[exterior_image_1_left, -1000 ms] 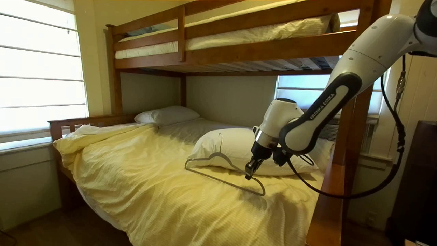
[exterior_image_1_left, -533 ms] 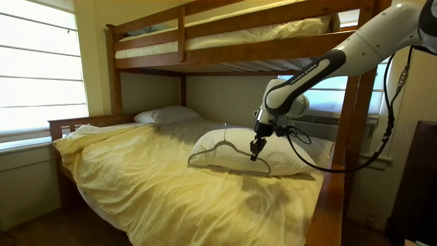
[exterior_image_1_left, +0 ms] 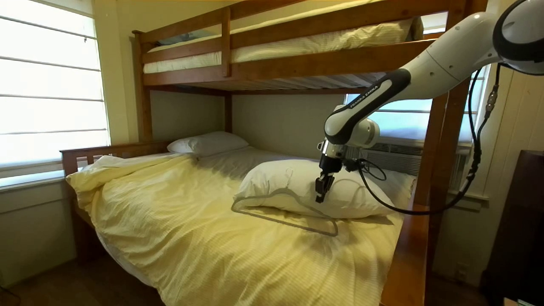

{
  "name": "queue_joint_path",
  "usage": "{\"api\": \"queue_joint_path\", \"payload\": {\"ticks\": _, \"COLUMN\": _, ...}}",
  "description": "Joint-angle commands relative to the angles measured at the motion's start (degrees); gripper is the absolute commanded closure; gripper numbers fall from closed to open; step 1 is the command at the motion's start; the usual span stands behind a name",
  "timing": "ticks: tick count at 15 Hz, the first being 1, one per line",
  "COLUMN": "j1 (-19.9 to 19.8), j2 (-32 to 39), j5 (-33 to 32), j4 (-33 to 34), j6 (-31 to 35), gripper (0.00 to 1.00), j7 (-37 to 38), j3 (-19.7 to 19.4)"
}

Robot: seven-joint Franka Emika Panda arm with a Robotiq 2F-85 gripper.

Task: Put the hanger on the bed

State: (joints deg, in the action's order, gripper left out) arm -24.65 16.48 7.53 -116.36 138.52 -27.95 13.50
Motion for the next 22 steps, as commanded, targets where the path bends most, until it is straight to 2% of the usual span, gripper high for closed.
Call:
{"api": "queue_joint_path", "payload": {"ticks": 1, "j1": 4.84, "j2": 0.87, "j5": 3.82, "j4": 2.06, "j6": -1.7, "gripper": 0.49, "j7": -3.47, "j3": -5.24}}
{"api": "queue_joint_path", "payload": {"ticks": 4, "j1": 7.74, "j2": -3.25, "j5": 1.05, "j4": 0.85, "j6": -3.71, "gripper": 0.29, "j7": -0.61, "j3": -8.77}}
{"api": "queue_joint_path", "payload": {"ticks": 8, "j1": 13.35, "j2": -12.1, "j5": -9.45, "j4": -3.29, "j6": -13.89, "gripper": 0.02, "j7": 9.23, "j3": -14.06}}
{"api": "queue_joint_path", "payload": {"ticks": 12, "j1": 17.48, "j2": -21.4, "j5": -16.68, "j4": -9.36, "j6": -22.86, "gripper": 0.0, "j7": 15.56, "j3": -14.36}}
{"api": "queue_joint_path", "payload": {"ticks": 17, "j1": 23.51, "j2": -30.31, "j5": -14.68, "j4": -13.82, "j6": -27.05, "gripper": 0.0, "j7": 26.43, "j3": -10.56}}
{"api": "queue_joint_path", "payload": {"ticks": 19, "j1": 25.87, "j2": -31.85, "j5": -12.41, "j4": -14.25, "j6": -26.45, "gripper": 0.0, "j7": 34.18, "j3": -8.26}}
{"api": "queue_joint_path", "payload": {"ticks": 20, "j1": 24.91, "j2": -28.51, "j5": -14.11, "j4": -11.82, "j6": -26.58, "gripper": 0.0, "j7": 28.61, "j3": -10.23}}
{"api": "queue_joint_path", "payload": {"ticks": 22, "j1": 26.48, "j2": -30.33, "j5": -13.79, "j4": -12.67, "j6": -26.57, "gripper": 0.0, "j7": 33.21, "j3": -8.4}}
